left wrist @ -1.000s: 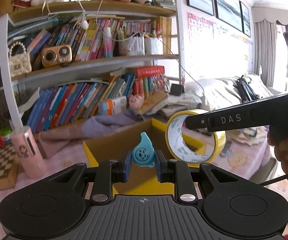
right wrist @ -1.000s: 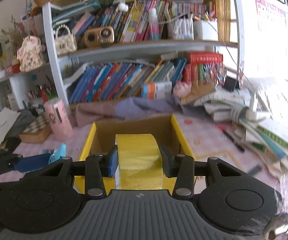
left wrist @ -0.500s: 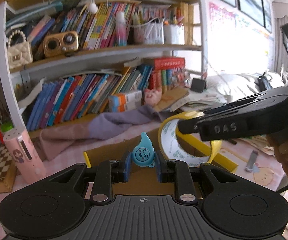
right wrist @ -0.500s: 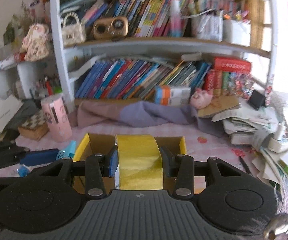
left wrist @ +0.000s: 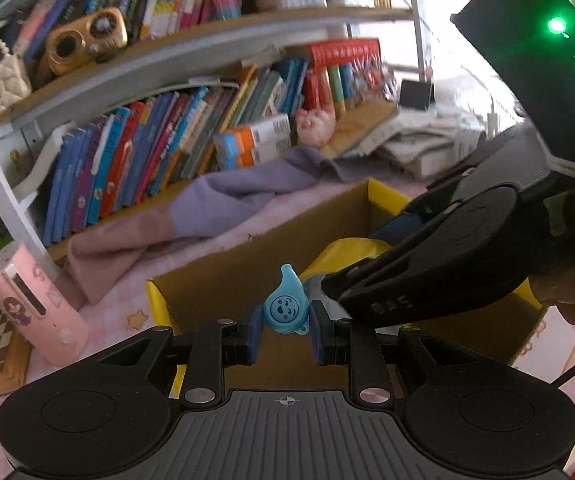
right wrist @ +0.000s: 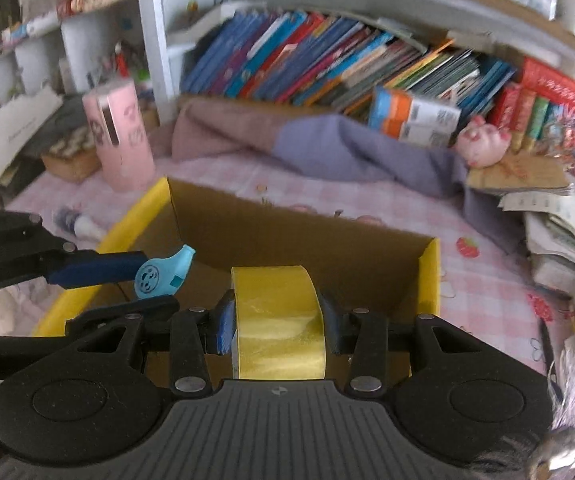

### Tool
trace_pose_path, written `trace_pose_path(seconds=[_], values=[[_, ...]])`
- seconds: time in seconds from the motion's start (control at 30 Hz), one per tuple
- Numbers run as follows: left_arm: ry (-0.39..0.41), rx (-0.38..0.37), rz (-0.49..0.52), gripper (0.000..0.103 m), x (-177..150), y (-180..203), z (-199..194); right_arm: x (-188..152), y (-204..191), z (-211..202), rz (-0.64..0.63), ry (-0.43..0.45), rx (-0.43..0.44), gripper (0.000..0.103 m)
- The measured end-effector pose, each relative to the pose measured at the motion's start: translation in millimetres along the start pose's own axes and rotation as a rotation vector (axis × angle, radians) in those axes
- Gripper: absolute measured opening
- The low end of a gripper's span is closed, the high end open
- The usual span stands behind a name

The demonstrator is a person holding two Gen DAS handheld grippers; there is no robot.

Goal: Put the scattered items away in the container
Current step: 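Lower the tape into the yellow box and open the right tool while the left tool drops the whistle in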

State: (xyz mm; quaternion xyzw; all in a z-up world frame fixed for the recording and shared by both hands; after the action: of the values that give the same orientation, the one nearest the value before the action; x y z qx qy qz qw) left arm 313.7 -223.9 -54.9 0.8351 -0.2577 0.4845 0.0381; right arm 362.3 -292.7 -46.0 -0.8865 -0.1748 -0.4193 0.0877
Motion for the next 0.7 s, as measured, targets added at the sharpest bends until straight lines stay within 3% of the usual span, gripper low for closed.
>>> trace_pose_path(seconds=[0.3,0.7], values=[[-0.101,0.025,-0.009,0.024,-20,5,17,-13,4,26,-0.006,-0.085,0.032,0.04],[-0.157,0.033,0.001,0.024,-28,14,24,-24,5,36,0.011,-0.129,0.051,0.04]])
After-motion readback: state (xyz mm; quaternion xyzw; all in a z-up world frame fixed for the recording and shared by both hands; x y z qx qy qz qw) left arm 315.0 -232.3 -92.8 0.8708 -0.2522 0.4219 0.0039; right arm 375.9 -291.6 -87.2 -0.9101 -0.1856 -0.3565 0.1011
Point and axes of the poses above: each gripper's, at about its wrist camera, not at the fingertips, and z roughly the way its jaws point, y to its right, x to its top, the point moved 9 cm from there along z, roughly the way its jaws point, and after that the axes turned 7 degrees about y, right-handed, at the moved point
